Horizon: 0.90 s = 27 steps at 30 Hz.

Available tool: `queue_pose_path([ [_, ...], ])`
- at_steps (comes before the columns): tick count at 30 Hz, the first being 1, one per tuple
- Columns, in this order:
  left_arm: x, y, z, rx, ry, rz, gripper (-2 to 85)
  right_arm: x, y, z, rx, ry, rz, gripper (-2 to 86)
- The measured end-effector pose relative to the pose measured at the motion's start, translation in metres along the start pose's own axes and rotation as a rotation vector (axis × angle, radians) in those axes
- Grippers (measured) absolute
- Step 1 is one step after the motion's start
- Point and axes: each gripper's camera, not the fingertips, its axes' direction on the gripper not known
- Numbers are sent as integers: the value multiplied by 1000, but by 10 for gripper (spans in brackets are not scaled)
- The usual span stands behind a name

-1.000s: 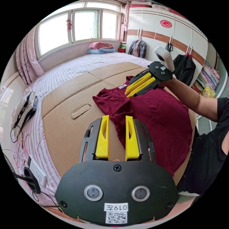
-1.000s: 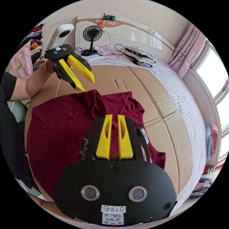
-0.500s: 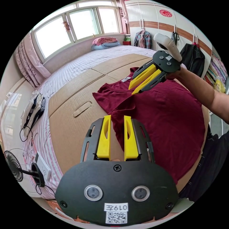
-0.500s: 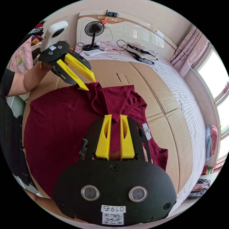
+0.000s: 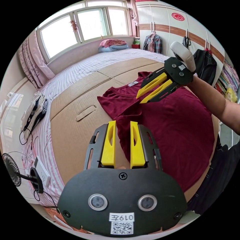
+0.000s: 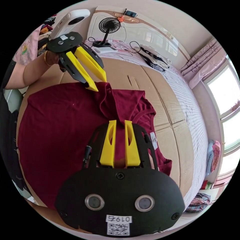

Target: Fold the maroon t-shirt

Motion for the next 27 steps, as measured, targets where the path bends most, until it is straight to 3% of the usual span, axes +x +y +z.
queue_pose_path([
  [5, 31, 7, -22, 56, -45, 81, 26, -7, 4, 1, 13, 44, 12, -2],
  [15, 119, 35, -37, 19, -128, 358, 8, -31, 11, 19, -23, 143, -43, -1],
  [27, 122, 49, -67, 90, -47, 208, 8, -39, 18, 37, 0, 273, 59, 0],
])
